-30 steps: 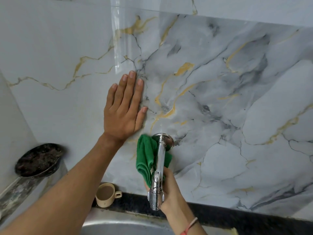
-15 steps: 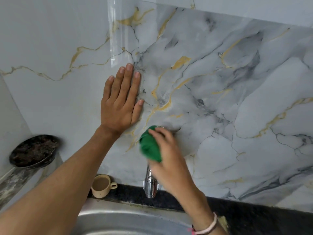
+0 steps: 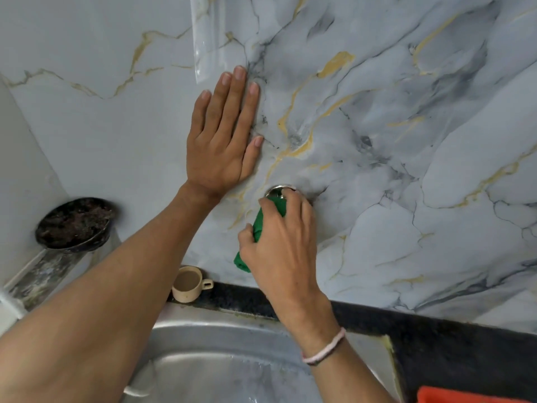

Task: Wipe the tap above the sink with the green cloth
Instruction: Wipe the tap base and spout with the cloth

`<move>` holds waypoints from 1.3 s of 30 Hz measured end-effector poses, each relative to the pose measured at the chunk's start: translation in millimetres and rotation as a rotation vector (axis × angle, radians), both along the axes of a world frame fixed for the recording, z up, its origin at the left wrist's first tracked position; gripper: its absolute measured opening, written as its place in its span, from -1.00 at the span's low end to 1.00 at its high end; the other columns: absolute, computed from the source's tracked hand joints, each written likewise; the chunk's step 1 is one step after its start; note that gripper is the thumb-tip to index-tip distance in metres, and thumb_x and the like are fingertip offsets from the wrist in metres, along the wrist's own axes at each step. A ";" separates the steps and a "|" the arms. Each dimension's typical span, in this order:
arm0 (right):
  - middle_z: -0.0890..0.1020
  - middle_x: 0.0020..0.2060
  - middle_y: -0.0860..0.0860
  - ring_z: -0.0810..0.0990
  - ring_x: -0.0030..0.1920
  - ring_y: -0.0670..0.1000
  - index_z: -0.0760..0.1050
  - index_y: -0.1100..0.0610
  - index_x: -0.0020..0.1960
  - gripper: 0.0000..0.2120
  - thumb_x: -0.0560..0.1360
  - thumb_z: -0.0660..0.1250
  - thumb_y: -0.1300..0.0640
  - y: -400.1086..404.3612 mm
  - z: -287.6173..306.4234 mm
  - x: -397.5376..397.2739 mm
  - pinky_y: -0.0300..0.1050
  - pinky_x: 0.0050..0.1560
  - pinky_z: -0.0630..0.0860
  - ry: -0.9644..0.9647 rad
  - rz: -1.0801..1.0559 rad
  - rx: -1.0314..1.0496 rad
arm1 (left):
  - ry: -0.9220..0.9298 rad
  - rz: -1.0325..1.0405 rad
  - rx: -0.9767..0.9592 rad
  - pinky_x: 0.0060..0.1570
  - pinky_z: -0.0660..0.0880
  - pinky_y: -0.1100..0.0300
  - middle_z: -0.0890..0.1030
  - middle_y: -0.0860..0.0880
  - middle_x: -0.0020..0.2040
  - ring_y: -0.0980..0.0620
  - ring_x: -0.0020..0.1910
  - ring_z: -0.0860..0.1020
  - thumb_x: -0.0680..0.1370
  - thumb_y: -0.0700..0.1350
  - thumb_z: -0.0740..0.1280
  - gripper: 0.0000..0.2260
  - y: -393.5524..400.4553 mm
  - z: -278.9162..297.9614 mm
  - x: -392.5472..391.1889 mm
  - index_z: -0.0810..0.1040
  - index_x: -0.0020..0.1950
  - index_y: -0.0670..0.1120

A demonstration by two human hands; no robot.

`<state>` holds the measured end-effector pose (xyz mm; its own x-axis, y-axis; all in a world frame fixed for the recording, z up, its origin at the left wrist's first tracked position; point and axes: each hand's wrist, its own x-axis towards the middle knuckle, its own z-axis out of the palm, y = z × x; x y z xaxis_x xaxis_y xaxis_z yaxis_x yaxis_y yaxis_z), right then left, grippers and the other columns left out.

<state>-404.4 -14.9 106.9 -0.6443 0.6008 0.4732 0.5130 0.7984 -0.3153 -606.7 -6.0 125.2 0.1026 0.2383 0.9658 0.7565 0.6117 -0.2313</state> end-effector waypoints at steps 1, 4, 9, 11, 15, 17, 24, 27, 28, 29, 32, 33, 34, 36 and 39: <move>0.49 0.41 0.22 0.37 0.48 0.25 0.59 0.16 0.31 -0.54 0.45 0.38 0.03 -2.8 -8.2 6.6 0.30 0.39 0.47 0.055 0.018 0.014 | -0.004 -0.006 0.002 0.67 0.08 -0.03 0.36 -0.25 0.60 -0.20 0.61 0.28 0.69 0.05 -0.01 -0.42 0.5 0.5 0.7 0.14 0.67 -0.17; 0.36 0.56 0.24 0.25 0.60 0.24 0.51 0.15 0.44 -0.42 0.44 0.42 0.05 -12.1 -37.1 26.1 0.21 0.39 0.55 0.186 0.114 0.040 | -0.015 -0.011 0.008 0.62 0.19 -0.10 0.37 -0.26 0.59 -0.21 0.60 0.29 0.69 0.05 -0.01 -0.43 0.1 1.7 1.0 0.19 0.66 -0.17; 0.27 0.61 0.22 0.22 0.63 0.19 0.47 0.10 0.50 -0.29 0.34 0.43 0.21 -12.2 -56.6 44.3 -0.12 0.55 0.29 0.286 0.251 0.028 | -0.011 -0.011 0.012 0.68 0.07 -0.03 0.35 -0.25 0.60 -0.20 0.61 0.28 0.69 0.05 0.01 -0.42 -0.5 1.6 0.2 0.13 0.68 -0.16; 0.30 0.61 0.17 0.29 0.61 0.14 0.49 0.07 0.48 -0.26 0.30 0.46 0.30 -9.9 -63.2 55.6 -0.11 0.51 0.40 0.333 0.359 -0.055 | -0.005 -0.017 0.013 0.69 0.02 0.00 0.35 -0.25 0.60 -0.20 0.62 0.27 0.69 0.05 0.01 -0.42 0.8 2.4 -0.4 0.09 0.68 -0.15; 0.57 0.45 0.06 0.70 0.23 0.09 0.61 -0.06 0.36 -0.26 0.24 0.42 0.40 -1.9 -78.6 87.3 -0.13 -0.01 0.70 0.792 0.348 -0.919 | 0.001 -0.024 0.018 0.64 0.17 -0.09 0.33 -0.23 0.61 -0.19 0.63 0.26 0.69 0.05 0.00 -0.43 1.7 0.1 -2.2 0.10 0.68 -0.14; 0.67 0.30 0.21 0.72 0.11 0.22 0.67 0.04 0.23 -0.48 0.28 0.37 0.25 18.9 -81.6 87.1 0.13 0.06 0.66 1.073 0.164 -1.602 | 0.010 -0.027 0.010 0.65 0.14 -0.07 0.28 -0.21 0.63 -0.18 0.63 0.26 0.69 0.05 0.00 -0.43 2.0 -1.4 -1.3 0.10 0.68 -0.14; 0.43 0.51 0.34 0.40 0.50 0.39 0.42 0.23 0.51 -0.07 0.42 0.36 -0.45 60.0 -43.0 18.6 0.39 0.59 0.15 0.685 0.742 -2.274 | 0.003 -0.016 0.013 0.69 0.03 -0.03 0.25 -0.20 0.64 -0.16 0.66 0.20 0.69 0.05 0.00 -0.42 1.8 -0.5 -0.4 0.07 0.69 -0.14; 0.39 0.52 0.36 0.36 0.52 0.40 0.26 0.21 0.60 0.14 0.31 0.38 -0.55 65.5 -41.1 3.9 0.38 0.58 0.20 0.618 0.911 -2.272 | 0.007 -0.007 0.002 0.70 -0.02 -0.01 0.25 -0.21 0.64 -0.19 0.64 0.24 0.69 0.05 0.01 -0.42 0.8 -1.4 -0.3 0.08 0.69 -0.14; 0.41 0.51 0.37 0.37 0.51 0.41 0.25 0.21 0.60 0.13 0.32 0.37 -0.55 65.1 -43.9 5.2 0.37 0.56 0.25 0.605 0.921 -2.268 | 0.008 -0.004 0.000 0.70 -0.02 -0.01 0.27 -0.22 0.63 -0.19 0.63 0.25 0.69 0.05 0.01 -0.42 0.7 -1.2 0.0 0.08 0.68 -0.14; 0.44 0.49 0.37 0.40 0.49 0.41 0.26 0.21 0.59 0.10 0.34 0.37 -0.52 63.0 -46.8 7.6 0.35 0.53 0.31 0.582 0.924 -2.268 | 0.007 -0.001 0.001 0.70 -0.02 -0.01 0.29 -0.23 0.63 -0.20 0.63 0.26 0.69 0.04 0.02 -0.42 0.6 -0.8 0.3 0.08 0.68 -0.15; 0.60 0.35 0.30 0.58 0.35 0.35 0.38 0.18 0.53 -0.09 0.41 0.40 -0.41 51.8 -58.6 20.0 0.28 0.41 0.49 0.445 0.826 -2.142 | 0.001 -0.008 0.007 0.69 0.01 -0.01 0.33 -0.25 0.61 -0.20 0.62 0.27 0.68 0.04 0.02 -0.42 0.6 -0.6 1.1 0.08 0.68 -0.15; 0.65 0.30 0.27 0.63 0.30 0.32 0.42 0.18 0.49 -0.16 0.42 0.44 -0.35 48.0 -60.9 25.4 0.25 0.38 0.53 0.415 0.776 -2.056 | -0.001 -0.009 0.008 0.69 0.03 -0.03 0.34 -0.26 0.61 -0.21 0.62 0.27 0.68 0.04 0.02 -0.42 0.2 -0.6 1.1 0.09 0.68 -0.15; 0.67 0.26 0.24 0.66 0.25 0.29 0.46 0.18 0.45 -0.22 0.41 0.48 -0.29 44.8 -59.8 30.1 0.22 0.35 0.56 0.389 0.743 -1.971 | -0.002 -0.010 0.009 0.68 0.06 -0.04 0.34 -0.26 0.60 -0.21 0.62 0.28 0.68 0.04 0.02 -0.42 -0.1 -0.4 1.0 0.09 0.68 -0.15; 0.69 0.23 0.21 0.67 0.23 0.29 0.51 0.15 0.39 -0.31 0.39 0.56 -0.16 43.0 -54.9 39.1 0.18 0.28 0.62 0.313 0.715 -1.838 | -0.005 -0.019 0.009 0.64 0.15 -0.10 0.35 -0.26 0.60 -0.22 0.61 0.29 0.68 0.04 0.02 -0.42 -0.7 -0.4 0.1 0.10 0.67 -0.16; 0.70 0.25 0.22 0.66 0.26 0.34 0.62 0.07 0.27 -0.47 0.33 0.61 0.01 45.1 -55.4 58.2 0.25 0.26 0.64 0.248 0.634 -1.707 | -0.006 -0.042 0.010 0.62 0.20 -0.12 0.35 -0.26 0.60 -0.22 0.61 0.29 0.68 0.03 0.03 -0.42 -0.2 -0.8 0.7 0.10 0.67 -0.15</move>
